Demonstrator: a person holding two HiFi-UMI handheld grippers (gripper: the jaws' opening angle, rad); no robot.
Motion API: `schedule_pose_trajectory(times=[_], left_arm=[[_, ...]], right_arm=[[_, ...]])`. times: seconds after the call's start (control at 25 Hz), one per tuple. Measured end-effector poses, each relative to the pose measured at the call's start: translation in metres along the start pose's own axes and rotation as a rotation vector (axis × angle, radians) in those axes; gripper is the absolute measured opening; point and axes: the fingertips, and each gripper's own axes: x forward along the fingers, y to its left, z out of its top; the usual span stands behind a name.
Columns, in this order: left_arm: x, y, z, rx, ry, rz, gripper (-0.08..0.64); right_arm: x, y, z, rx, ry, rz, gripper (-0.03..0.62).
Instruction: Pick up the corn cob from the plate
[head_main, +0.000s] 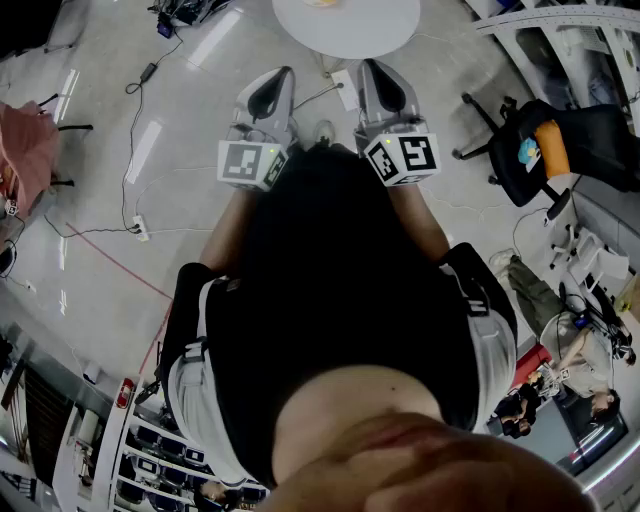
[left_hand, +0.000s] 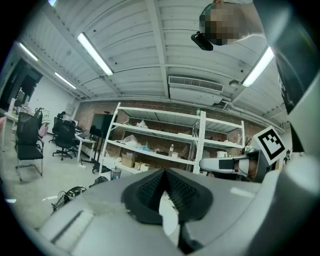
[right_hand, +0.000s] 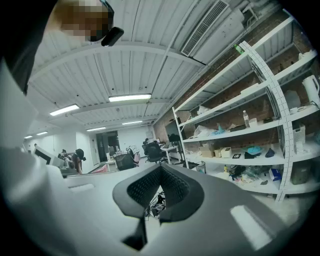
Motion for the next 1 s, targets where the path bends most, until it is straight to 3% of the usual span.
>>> schedule_pose_trajectory(times=[0.6, 1.0], left_arm=[[0.011, -0.010, 0.000, 0.006, 0.006, -0.003, 0.002], [0.016, -0.026, 0.001, -0.003, -0.003, 0.043, 0.002]], right_arm=[[-0.003, -0.013, 0.001, 0.006, 0.002, -0.004, 0.006], [-0.011, -0.032, -0.002, 0.022, 0.023, 0.027, 0.006]])
